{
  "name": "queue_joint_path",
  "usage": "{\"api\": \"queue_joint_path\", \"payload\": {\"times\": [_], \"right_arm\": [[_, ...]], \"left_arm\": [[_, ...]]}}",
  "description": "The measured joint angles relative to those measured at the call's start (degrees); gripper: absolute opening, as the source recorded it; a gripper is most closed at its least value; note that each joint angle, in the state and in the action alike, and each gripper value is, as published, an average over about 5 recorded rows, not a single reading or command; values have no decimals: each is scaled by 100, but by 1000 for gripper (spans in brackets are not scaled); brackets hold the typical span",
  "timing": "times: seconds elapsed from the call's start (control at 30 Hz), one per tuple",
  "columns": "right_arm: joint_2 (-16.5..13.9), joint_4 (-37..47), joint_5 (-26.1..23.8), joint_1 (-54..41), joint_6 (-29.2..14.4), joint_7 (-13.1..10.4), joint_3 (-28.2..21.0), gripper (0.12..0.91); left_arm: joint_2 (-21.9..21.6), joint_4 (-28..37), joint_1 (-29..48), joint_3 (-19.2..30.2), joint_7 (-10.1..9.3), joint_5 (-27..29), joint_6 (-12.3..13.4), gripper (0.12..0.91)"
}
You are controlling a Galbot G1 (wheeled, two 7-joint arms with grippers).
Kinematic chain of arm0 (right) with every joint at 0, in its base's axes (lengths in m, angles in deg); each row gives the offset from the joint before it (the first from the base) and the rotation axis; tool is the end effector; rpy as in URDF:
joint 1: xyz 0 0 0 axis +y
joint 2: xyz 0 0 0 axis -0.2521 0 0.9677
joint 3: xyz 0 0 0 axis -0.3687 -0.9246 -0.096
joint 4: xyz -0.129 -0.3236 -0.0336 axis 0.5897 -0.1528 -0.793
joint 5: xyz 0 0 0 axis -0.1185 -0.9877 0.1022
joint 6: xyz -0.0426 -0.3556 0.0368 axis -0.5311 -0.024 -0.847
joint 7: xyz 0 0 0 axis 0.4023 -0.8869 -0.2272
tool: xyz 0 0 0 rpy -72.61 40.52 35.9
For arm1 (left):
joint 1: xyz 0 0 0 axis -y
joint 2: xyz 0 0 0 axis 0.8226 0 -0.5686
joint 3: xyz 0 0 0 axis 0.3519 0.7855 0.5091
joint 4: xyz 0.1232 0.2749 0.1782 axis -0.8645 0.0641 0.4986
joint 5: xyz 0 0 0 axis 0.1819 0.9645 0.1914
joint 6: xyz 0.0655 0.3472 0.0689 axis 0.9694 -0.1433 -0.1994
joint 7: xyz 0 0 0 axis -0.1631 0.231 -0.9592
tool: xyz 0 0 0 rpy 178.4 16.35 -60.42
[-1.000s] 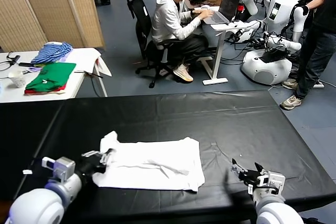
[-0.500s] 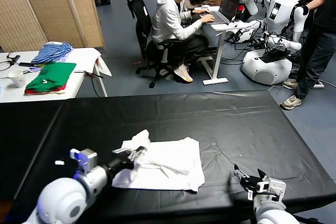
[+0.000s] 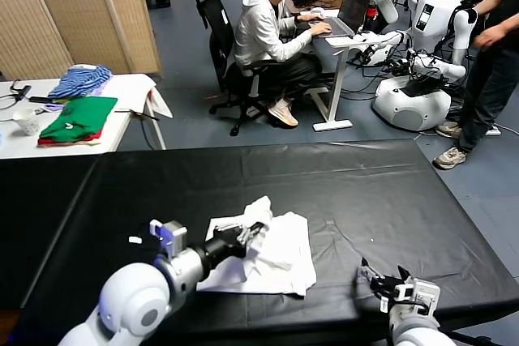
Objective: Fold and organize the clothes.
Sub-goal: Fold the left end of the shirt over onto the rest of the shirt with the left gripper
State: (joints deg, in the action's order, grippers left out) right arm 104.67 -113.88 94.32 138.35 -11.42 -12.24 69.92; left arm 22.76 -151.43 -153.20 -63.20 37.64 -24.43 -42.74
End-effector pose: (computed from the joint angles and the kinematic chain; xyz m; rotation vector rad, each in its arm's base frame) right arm 0.1627 -0.0306 -0.2326 -0.3093 -2.4933 -0.1679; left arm 0.2399 -0.0264 -0.1948 -0.9582 -2.4635 0.1790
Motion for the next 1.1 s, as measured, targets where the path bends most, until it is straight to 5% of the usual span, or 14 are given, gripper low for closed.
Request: {"api": "queue_joint_path", "payload": {"times": [0.6, 0.83, 0.93, 1.1], "right_arm": [[87, -54, -29, 48, 0, 3, -66, 907], [120, -123, -43, 96, 0, 8, -98, 907], [124, -153, -44, 121, 0, 8, -92, 907], [153, -202, -50, 151, 0, 10, -97, 907]], "left_arm": [[255, 580, 210, 698, -12, 1068, 0, 176], [402, 713, 253, 888, -250, 1218, 0, 186], [470, 725, 251, 957, -311, 1233, 7, 286], [550, 733, 238, 1026, -348, 1206, 155, 597]]}}
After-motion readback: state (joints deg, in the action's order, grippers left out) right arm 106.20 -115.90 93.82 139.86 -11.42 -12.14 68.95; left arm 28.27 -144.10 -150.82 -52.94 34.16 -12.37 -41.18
